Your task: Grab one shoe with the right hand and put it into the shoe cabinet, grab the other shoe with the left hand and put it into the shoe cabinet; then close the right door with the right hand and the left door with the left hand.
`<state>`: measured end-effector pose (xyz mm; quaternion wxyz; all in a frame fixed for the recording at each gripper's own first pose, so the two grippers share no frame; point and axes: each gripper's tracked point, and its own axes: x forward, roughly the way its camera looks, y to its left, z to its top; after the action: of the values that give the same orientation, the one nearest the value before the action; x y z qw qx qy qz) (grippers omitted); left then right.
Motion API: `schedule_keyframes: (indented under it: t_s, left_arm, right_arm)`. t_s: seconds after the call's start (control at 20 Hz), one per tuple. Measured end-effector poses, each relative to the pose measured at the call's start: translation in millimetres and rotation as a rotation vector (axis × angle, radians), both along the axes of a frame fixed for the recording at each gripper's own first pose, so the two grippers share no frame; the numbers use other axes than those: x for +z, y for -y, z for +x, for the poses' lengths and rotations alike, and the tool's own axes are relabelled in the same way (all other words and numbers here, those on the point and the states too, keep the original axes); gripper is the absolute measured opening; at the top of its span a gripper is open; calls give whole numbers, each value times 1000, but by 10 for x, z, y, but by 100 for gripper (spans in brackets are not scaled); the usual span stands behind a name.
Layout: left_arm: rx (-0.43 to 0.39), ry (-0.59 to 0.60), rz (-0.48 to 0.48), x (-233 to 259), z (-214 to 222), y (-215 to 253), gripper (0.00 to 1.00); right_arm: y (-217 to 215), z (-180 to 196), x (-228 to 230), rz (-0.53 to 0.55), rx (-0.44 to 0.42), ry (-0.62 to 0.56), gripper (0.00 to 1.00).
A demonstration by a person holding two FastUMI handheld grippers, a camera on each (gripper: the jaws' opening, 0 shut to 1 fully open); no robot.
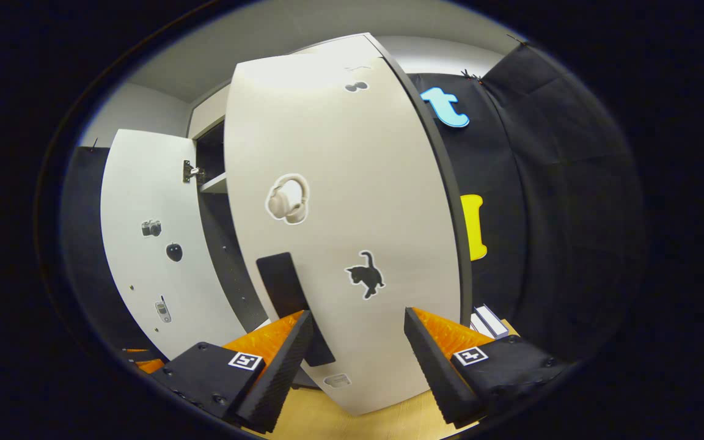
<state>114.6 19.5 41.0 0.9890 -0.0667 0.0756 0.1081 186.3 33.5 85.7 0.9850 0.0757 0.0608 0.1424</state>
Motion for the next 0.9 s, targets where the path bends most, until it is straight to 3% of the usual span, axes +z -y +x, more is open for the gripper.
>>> schedule_keyframes:
  t_s: [0.25, 0.55, 0.9]
  left_arm:
    - [35, 5, -38, -55, -173, -599, 95]
    - [65, 36, 3, 126, -139, -1294, 95]
    - [-33, 109, -11, 564, 317, -1534, 95]
  right_arm:
    - [-57, -184, -76, -63, -45, 20, 98]
    - [-97, -424, -209, -71, -100, -12, 98]
    - [-69, -697, -332, -131, -136, -32, 98]
